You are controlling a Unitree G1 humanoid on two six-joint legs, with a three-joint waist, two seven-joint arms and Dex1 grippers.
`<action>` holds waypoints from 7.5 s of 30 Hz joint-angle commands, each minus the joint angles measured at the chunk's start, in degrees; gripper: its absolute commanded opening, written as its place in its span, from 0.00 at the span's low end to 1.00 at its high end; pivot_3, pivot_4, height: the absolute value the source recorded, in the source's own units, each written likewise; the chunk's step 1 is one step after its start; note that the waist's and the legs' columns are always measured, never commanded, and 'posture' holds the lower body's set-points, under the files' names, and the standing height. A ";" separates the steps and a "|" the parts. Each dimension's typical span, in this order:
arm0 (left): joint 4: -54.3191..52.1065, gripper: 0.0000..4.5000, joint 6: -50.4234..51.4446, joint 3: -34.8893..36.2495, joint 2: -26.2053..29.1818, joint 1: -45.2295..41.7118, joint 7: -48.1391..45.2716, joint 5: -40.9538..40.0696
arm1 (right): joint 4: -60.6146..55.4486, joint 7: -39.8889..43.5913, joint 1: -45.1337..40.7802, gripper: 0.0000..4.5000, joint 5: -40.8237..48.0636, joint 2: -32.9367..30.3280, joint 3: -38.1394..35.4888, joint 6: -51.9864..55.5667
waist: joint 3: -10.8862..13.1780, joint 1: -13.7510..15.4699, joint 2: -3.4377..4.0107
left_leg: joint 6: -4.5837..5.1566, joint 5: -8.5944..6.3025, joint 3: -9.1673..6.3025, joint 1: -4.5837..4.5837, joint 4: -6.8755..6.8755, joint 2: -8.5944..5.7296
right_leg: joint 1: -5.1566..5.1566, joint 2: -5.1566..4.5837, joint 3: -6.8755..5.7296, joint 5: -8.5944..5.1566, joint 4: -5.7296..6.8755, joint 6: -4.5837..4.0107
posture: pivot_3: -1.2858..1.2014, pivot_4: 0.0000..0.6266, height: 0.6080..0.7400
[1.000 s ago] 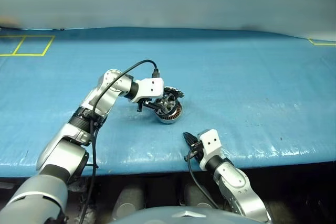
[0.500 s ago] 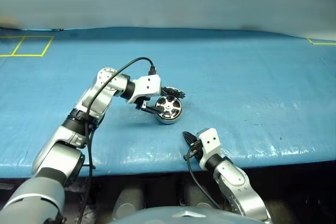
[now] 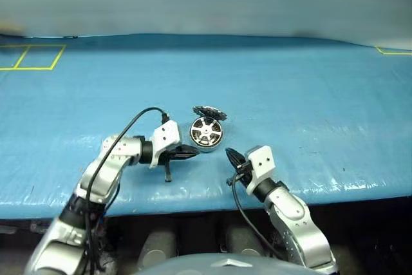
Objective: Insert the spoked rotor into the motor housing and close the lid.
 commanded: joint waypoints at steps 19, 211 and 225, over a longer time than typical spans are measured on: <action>0.75 0.01 -23.74 0.00 -10.99 22.63 22.08 4.99 | 2.80 -4.84 -15.77 0.00 -3.21 3.28 3.71 13.11 | -0.05 0.17 0.01 | 0.05 0.03 0.03 0.01 -0.08 -0.07 | 0.03 -0.14 -0.28 0.13 -0.16 -0.14 | 0.52 0.24 1.00; 6.09 0.00 -24.72 -3.89 -12.40 18.60 29.90 7.63 | 26.36 25.91 -33.73 0.67 2.12 -7.44 2.55 0.55 | 0.02 0.04 0.15 | 0.11 0.01 0.03 0.00 -0.56 -0.10 | -0.06 -0.33 -0.42 0.12 -0.38 -0.13 | 0.52 0.24 1.00; 6.23 0.00 -24.64 -4.04 -12.50 18.52 30.09 7.88 | 28.97 23.14 -33.90 0.67 1.32 -5.75 1.95 1.27 | 0.02 0.00 0.15 | 0.10 0.01 0.03 0.00 -0.55 -0.09 | -0.05 -0.34 -0.40 0.12 -0.36 -0.14 | 0.52 0.24 1.00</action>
